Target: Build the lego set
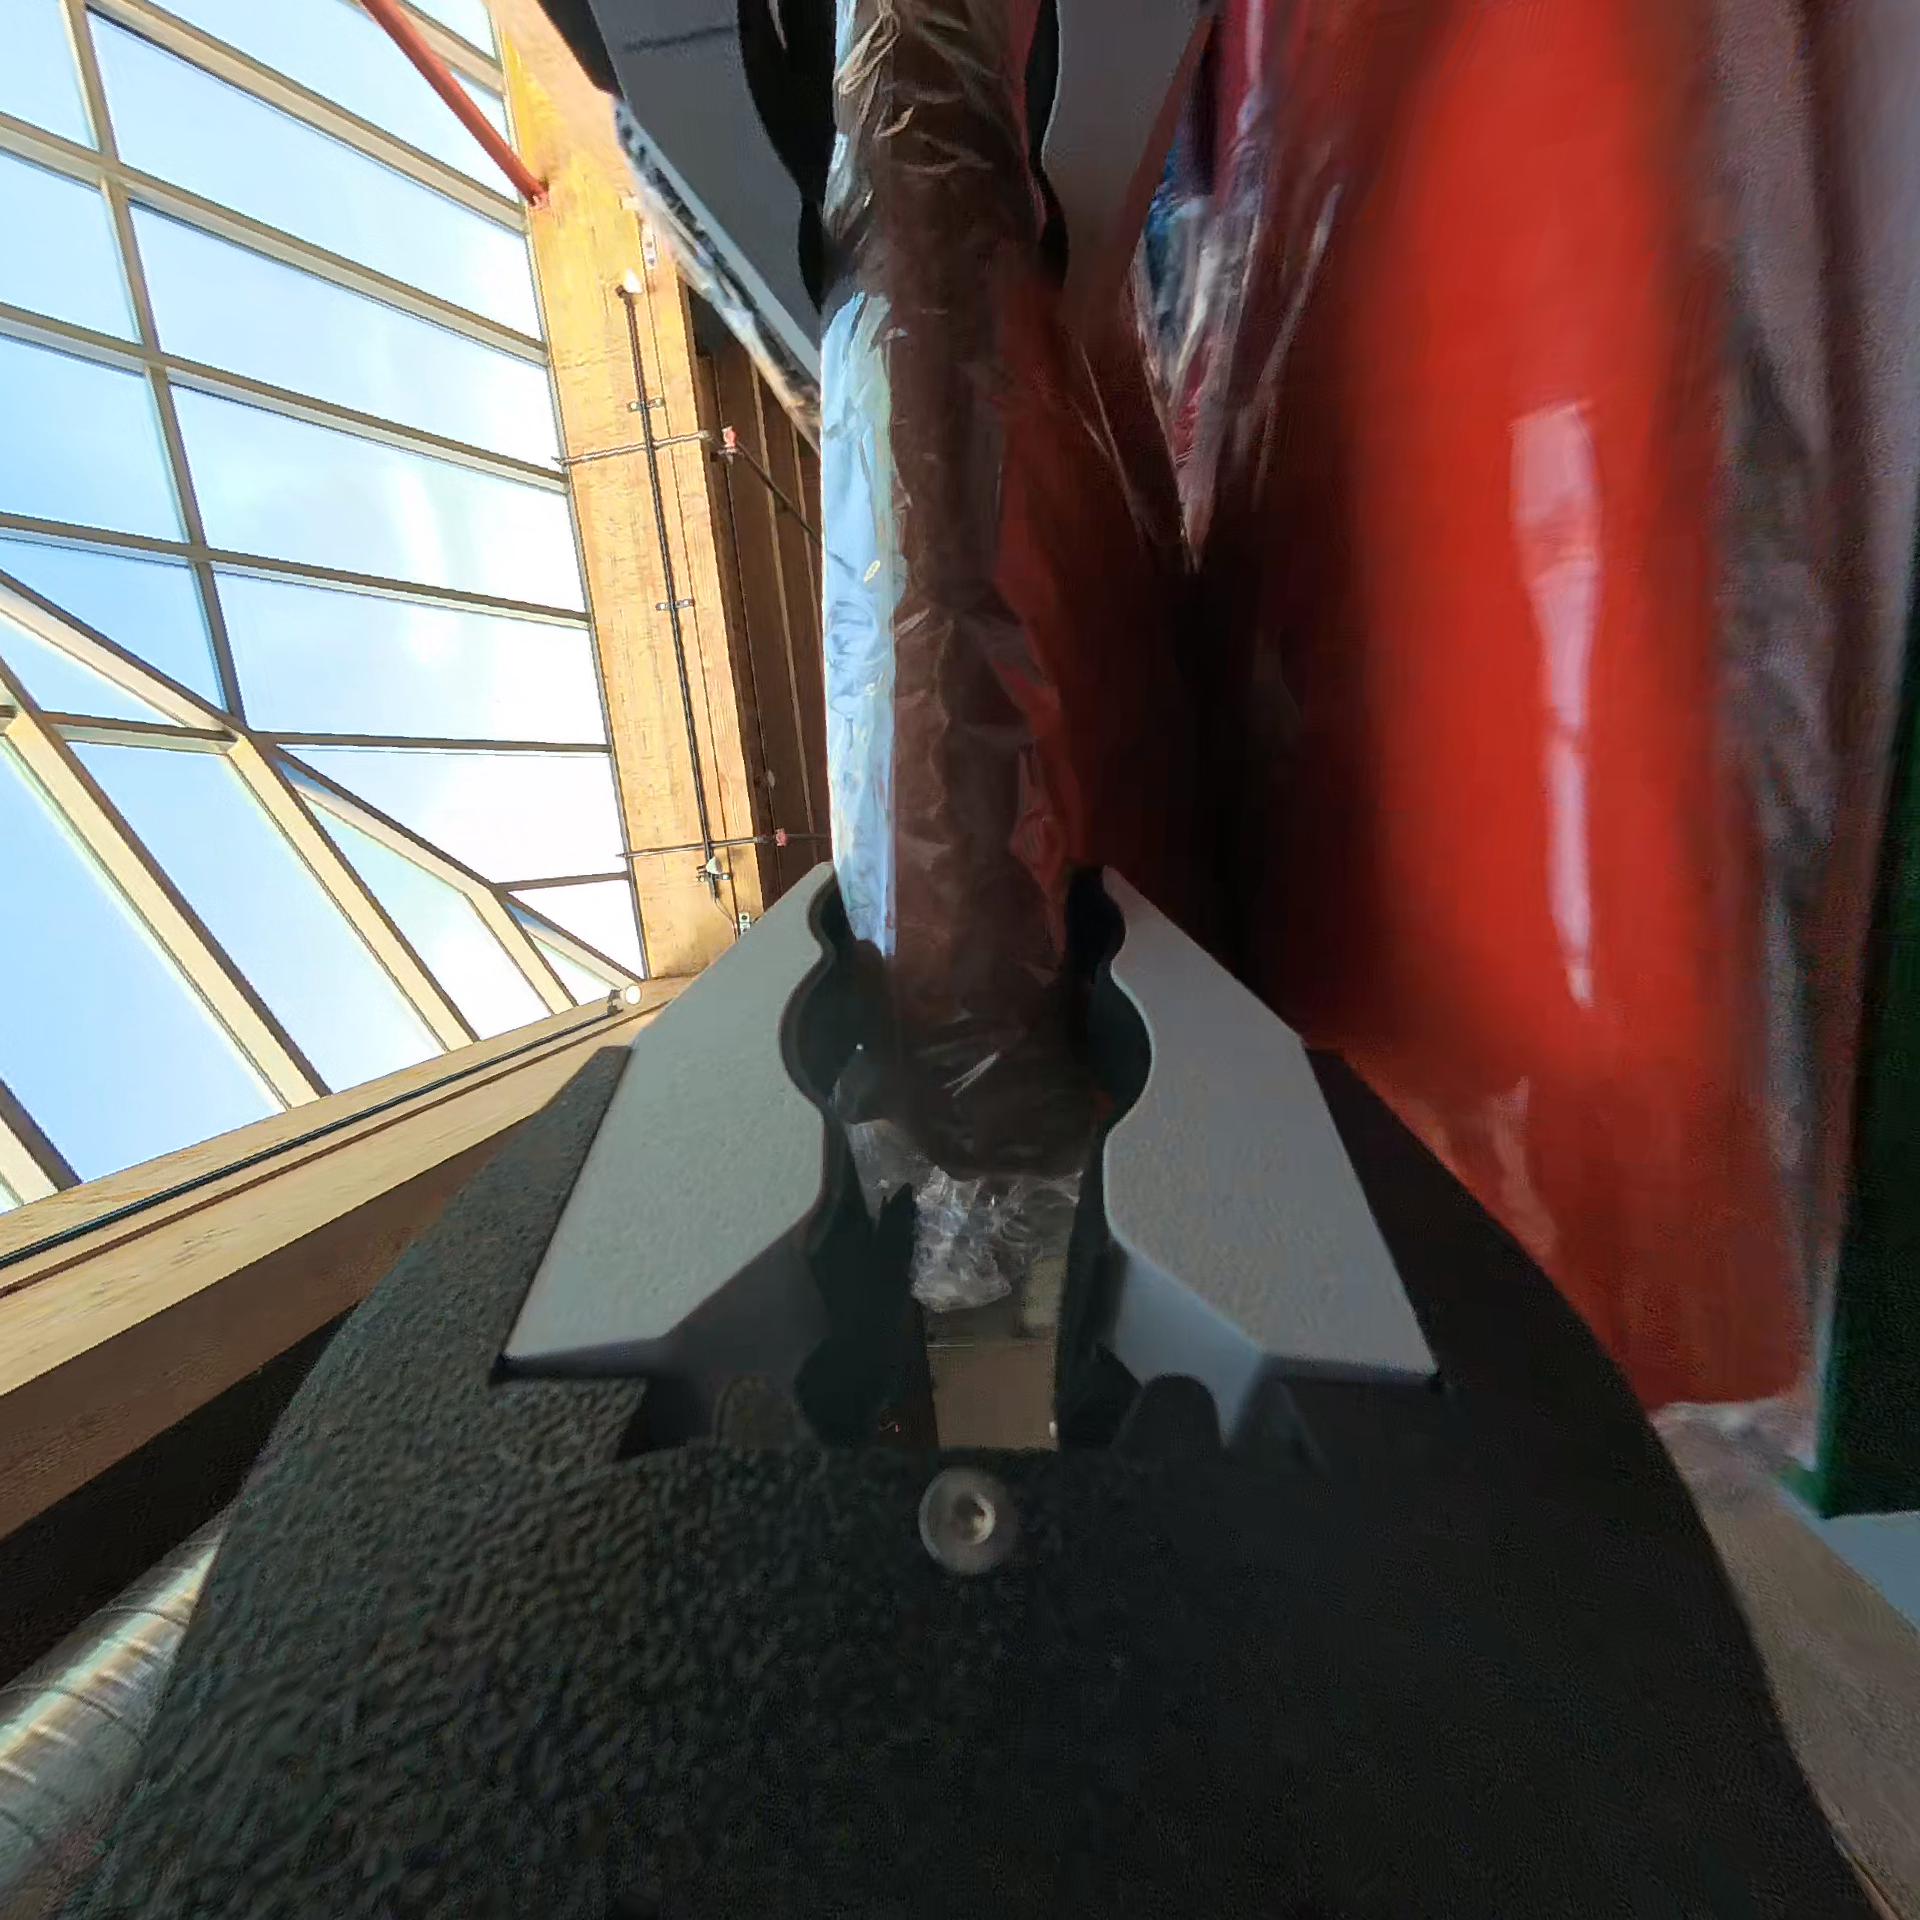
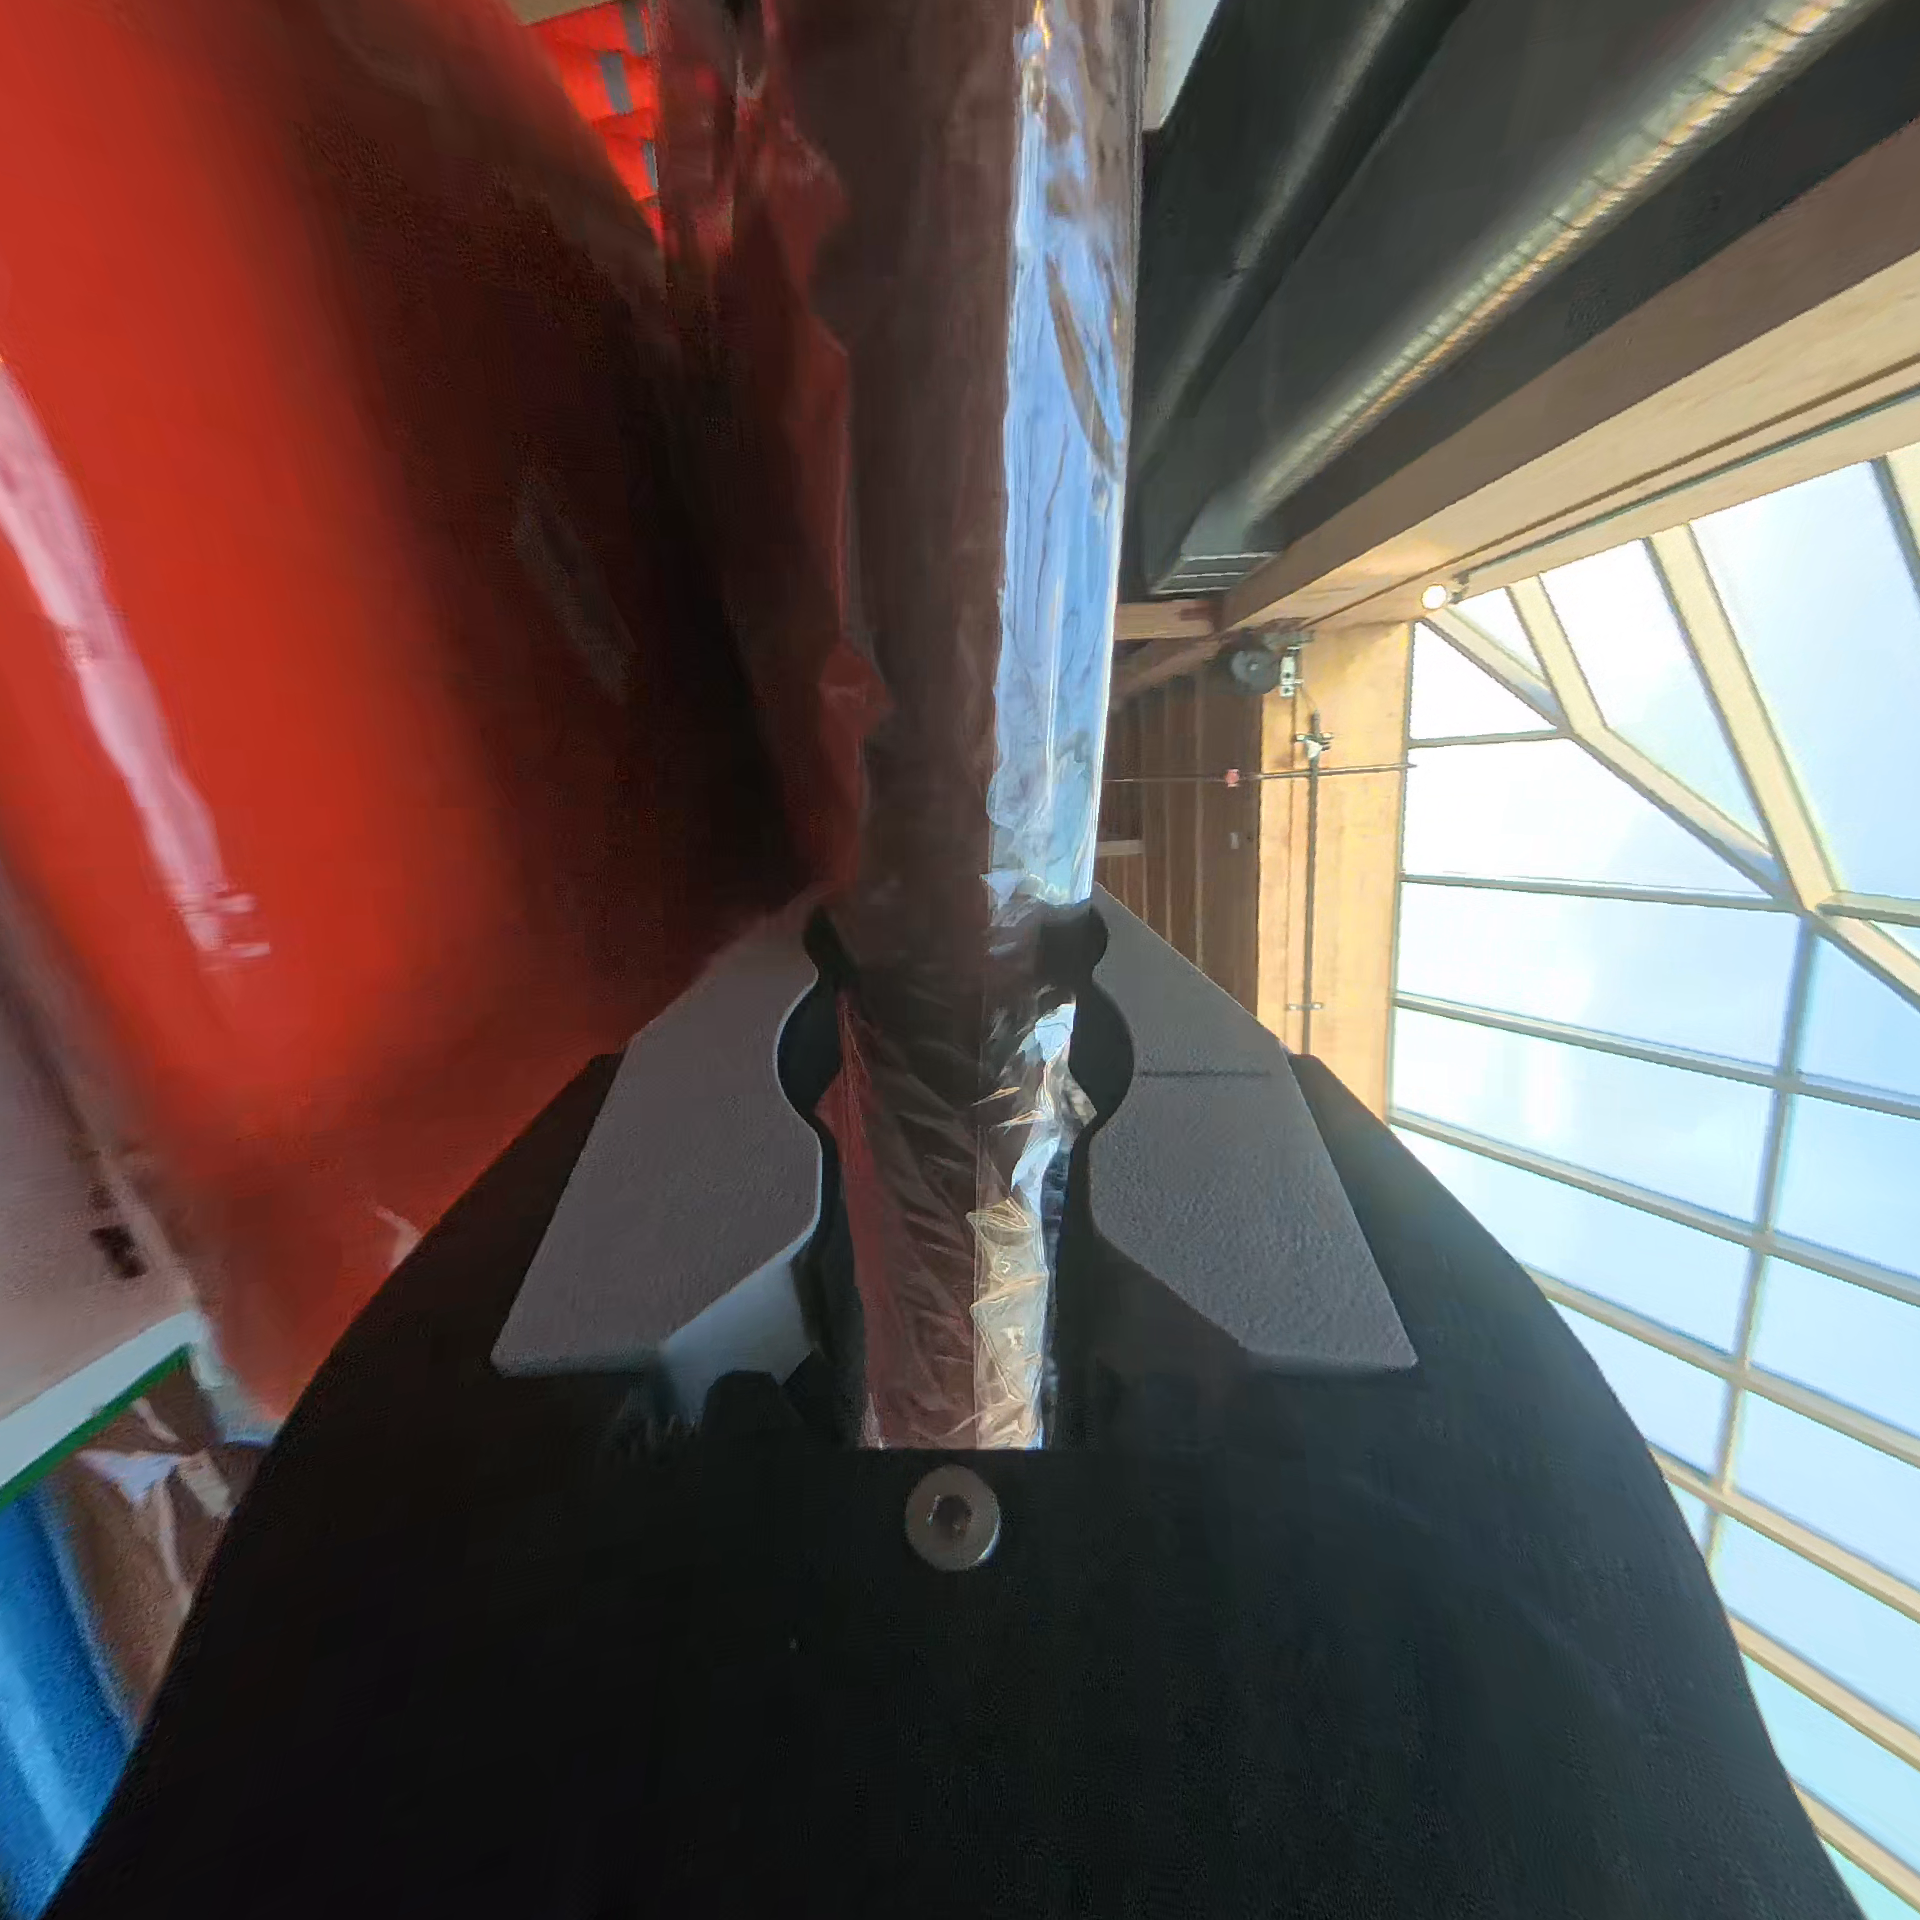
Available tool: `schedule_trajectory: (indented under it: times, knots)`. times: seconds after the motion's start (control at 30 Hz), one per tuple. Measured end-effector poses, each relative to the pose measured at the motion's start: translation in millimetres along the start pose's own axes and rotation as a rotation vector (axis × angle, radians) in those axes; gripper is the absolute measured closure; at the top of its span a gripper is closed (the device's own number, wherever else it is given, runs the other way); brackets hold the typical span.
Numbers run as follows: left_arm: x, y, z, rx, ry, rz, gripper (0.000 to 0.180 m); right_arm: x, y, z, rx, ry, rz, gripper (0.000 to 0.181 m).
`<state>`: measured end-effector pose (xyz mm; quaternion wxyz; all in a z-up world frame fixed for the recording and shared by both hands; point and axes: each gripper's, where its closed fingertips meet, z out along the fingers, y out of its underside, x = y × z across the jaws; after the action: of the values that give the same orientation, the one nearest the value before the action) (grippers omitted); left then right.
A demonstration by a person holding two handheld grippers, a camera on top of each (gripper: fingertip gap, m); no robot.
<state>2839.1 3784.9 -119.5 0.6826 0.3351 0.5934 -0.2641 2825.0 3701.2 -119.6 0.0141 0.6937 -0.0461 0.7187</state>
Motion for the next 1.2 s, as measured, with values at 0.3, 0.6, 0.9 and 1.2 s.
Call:
schedule_trajectory:
  times: [0.3, 0.6, 0.9, 1.2]
  knots:
    - [42.9, -12.2, 3.5, -0.038, 0.018, -0.021, 0.132, -49.1, 8.8, -4.2, 0.008, -0.114, 0.050, 0.136]
    - [16.2, -11.6, -25.9, -0.062, 0.286, -0.447, 0.088, -28.6, 41.5, -80.8, 0.182, -0.380, 0.466, 0.104]
    - [-129.1, -173.7, 23.6, 0.354, 0.146, -0.564, 0.098, 61.5, 299.3, -148.2, -0.149, 0.044, 0.398, 0.107]
    - [-170.2, -411.3, 236.9, 0.412, 0.252, -0.424, 0.085, 139.6, 509.6, -142.5, -0.230, 0.133, 0.276, 0.116]
